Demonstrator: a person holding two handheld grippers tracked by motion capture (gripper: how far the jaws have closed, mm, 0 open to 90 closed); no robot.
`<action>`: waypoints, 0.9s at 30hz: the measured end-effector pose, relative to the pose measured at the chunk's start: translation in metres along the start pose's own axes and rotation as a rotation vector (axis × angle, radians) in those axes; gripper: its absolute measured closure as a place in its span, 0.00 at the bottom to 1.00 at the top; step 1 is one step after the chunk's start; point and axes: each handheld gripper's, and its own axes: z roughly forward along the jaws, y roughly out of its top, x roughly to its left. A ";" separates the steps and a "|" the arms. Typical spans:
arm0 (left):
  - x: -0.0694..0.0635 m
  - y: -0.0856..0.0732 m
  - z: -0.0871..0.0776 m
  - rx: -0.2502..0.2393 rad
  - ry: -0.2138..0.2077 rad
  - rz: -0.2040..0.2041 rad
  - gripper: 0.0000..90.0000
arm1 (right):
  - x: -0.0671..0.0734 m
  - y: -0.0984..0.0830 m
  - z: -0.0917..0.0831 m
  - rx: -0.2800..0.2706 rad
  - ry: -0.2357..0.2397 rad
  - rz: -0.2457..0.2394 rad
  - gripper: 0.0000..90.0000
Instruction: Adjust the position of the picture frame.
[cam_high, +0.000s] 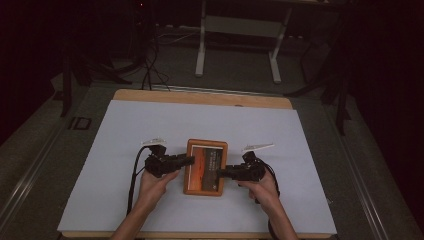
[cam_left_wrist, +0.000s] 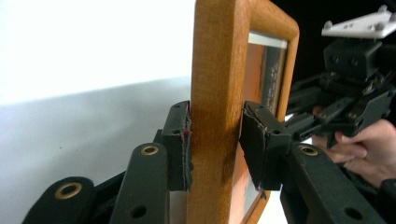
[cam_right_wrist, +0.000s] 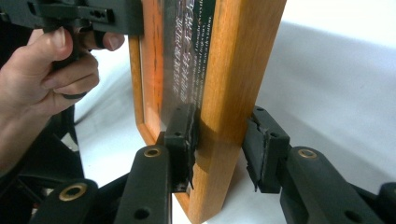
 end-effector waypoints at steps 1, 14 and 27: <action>0.001 0.000 -0.001 -0.003 -0.009 -0.018 0.71 | 0.000 -0.001 0.000 0.005 0.007 0.013 0.72; 0.014 -0.005 0.001 0.012 0.042 -0.059 0.71 | -0.008 0.000 0.011 -0.012 0.023 0.111 0.73; 0.031 -0.005 0.015 0.053 0.070 -0.056 0.66 | -0.017 0.002 0.019 -0.013 -0.042 0.154 0.68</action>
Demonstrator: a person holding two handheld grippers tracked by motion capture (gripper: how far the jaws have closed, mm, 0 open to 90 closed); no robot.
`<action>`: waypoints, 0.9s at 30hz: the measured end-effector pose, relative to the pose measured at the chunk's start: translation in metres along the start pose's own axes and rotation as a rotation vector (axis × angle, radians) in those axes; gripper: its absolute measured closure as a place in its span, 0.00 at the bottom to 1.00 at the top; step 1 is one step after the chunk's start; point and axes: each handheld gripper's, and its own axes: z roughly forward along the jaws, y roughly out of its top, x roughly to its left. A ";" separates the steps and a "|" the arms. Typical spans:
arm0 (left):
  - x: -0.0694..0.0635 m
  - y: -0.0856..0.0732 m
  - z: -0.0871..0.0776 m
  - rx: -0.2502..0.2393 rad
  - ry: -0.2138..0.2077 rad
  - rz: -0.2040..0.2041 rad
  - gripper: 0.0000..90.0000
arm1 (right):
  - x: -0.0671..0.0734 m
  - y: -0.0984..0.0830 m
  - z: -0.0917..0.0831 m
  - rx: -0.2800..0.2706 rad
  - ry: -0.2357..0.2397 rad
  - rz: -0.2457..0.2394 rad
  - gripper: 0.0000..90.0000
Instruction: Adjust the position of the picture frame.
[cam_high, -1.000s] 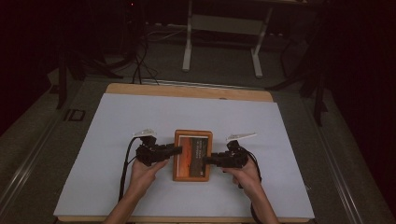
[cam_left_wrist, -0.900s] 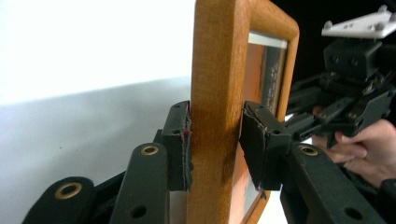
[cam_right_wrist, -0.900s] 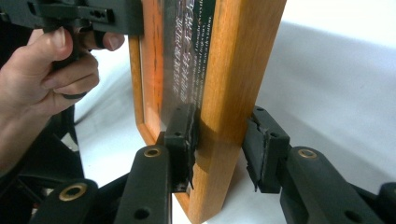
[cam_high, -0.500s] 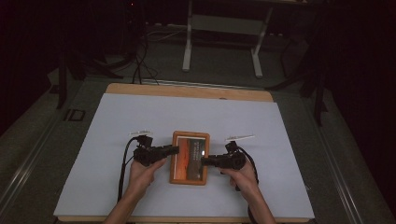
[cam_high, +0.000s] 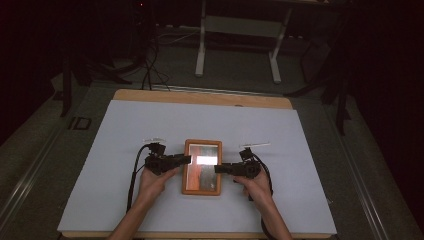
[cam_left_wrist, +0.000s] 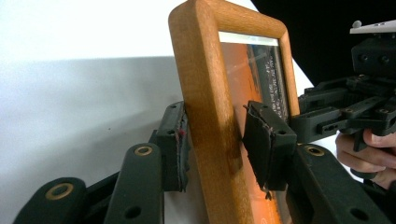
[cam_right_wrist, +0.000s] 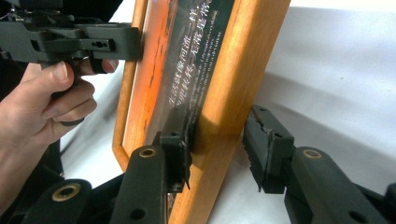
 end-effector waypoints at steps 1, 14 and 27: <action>0.001 0.000 0.001 0.003 0.003 0.000 0.66 | -0.001 0.000 0.001 0.000 -0.003 0.001 0.68; 0.004 0.000 0.013 0.066 0.033 0.066 0.55 | -0.004 -0.004 0.007 0.021 -0.036 0.022 0.63; -0.006 0.003 0.001 0.030 0.122 0.156 0.51 | 0.000 -0.003 -0.005 0.004 -0.109 -0.082 0.54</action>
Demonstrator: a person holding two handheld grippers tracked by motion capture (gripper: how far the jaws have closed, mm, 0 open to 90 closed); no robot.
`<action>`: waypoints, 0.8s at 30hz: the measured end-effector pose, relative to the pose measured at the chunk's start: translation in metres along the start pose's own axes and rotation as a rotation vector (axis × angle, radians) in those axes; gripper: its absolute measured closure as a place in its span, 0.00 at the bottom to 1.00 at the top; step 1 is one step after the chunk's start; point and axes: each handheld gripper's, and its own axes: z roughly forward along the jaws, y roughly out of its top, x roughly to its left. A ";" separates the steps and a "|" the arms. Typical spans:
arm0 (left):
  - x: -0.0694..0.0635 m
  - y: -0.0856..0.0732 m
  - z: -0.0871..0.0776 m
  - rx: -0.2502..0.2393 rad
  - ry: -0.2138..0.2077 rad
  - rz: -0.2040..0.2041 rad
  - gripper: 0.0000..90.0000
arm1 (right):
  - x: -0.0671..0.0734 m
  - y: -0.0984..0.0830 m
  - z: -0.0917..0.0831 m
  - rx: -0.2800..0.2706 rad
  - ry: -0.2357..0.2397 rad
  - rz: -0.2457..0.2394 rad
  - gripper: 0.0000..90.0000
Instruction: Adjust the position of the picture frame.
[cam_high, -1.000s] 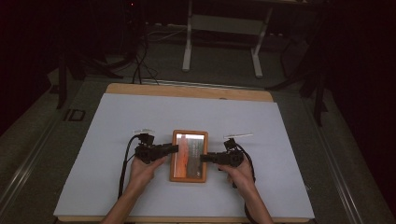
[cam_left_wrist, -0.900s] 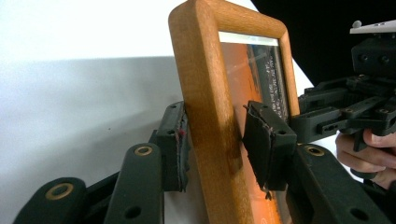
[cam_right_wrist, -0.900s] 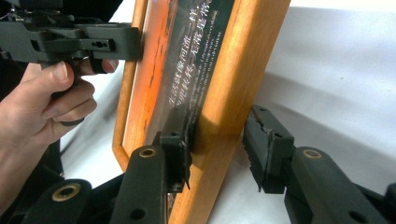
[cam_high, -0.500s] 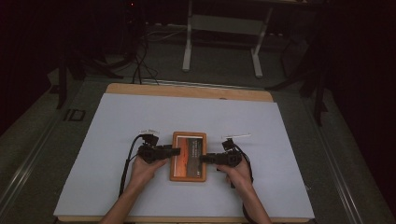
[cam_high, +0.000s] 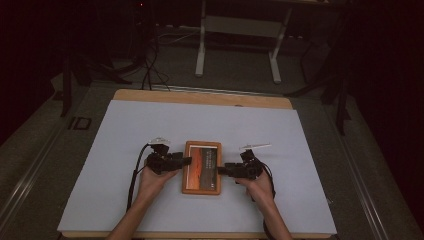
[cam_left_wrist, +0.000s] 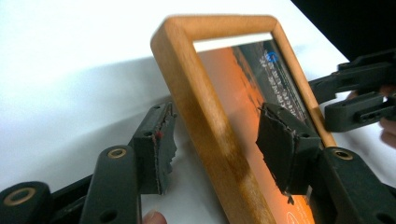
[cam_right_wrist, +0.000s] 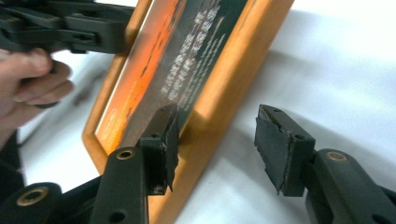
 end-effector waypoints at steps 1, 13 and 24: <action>-0.001 0.000 -0.002 -0.003 0.015 0.013 0.50 | 0.001 0.001 -0.002 -0.007 -0.019 -0.014 0.53; -0.012 0.001 -0.017 -0.031 0.148 0.110 0.51 | 0.021 0.006 -0.014 -0.021 -0.208 -0.233 0.46; -0.029 0.002 -0.024 -0.023 0.141 0.177 0.51 | 0.041 0.011 -0.009 -0.009 -0.301 -0.374 0.44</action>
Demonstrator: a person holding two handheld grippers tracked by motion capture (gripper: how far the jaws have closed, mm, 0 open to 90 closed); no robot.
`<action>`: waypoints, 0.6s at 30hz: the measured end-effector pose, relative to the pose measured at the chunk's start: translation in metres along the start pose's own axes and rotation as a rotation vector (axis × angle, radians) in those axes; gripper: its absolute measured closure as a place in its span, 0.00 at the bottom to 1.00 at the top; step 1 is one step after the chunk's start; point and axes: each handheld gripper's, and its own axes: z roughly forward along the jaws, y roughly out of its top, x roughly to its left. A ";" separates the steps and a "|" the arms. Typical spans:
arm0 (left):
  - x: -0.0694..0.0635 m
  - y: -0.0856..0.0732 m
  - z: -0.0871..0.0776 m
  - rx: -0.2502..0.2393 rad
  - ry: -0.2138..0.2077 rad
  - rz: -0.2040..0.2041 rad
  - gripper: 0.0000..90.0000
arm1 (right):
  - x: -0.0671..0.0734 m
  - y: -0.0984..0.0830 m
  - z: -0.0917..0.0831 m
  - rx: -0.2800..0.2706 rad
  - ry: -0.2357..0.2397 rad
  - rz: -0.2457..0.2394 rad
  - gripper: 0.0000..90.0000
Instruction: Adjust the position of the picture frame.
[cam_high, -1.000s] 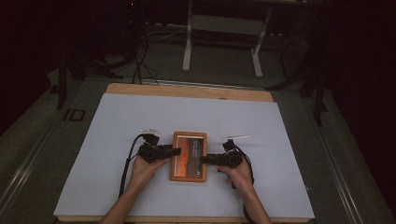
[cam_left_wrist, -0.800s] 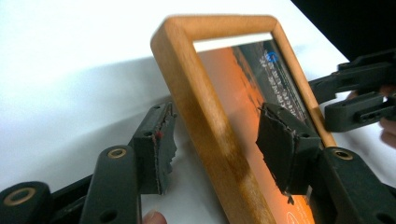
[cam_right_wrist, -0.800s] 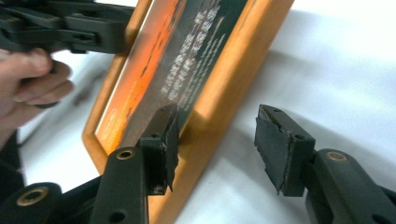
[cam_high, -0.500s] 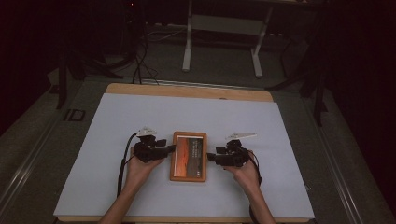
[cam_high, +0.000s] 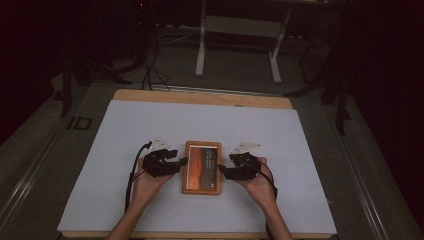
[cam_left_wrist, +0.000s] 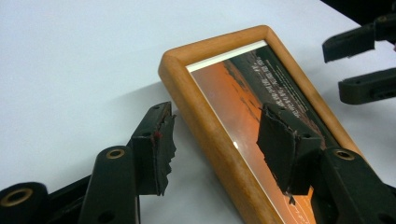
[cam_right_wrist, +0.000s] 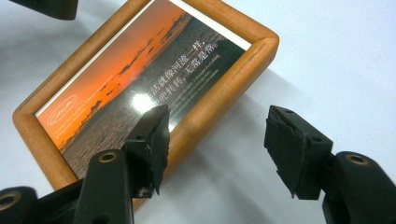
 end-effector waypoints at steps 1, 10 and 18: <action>-0.001 0.000 0.000 0.005 -0.007 0.006 0.51 | 0.000 0.000 0.000 -0.001 -0.001 -0.001 0.44; -0.011 0.000 0.000 0.042 0.015 0.078 0.51 | 0.000 0.004 0.000 -0.015 -0.027 0.007 0.44; -0.018 -0.005 0.002 0.073 0.047 0.113 0.51 | 0.007 0.012 0.003 -0.023 -0.035 -0.011 0.44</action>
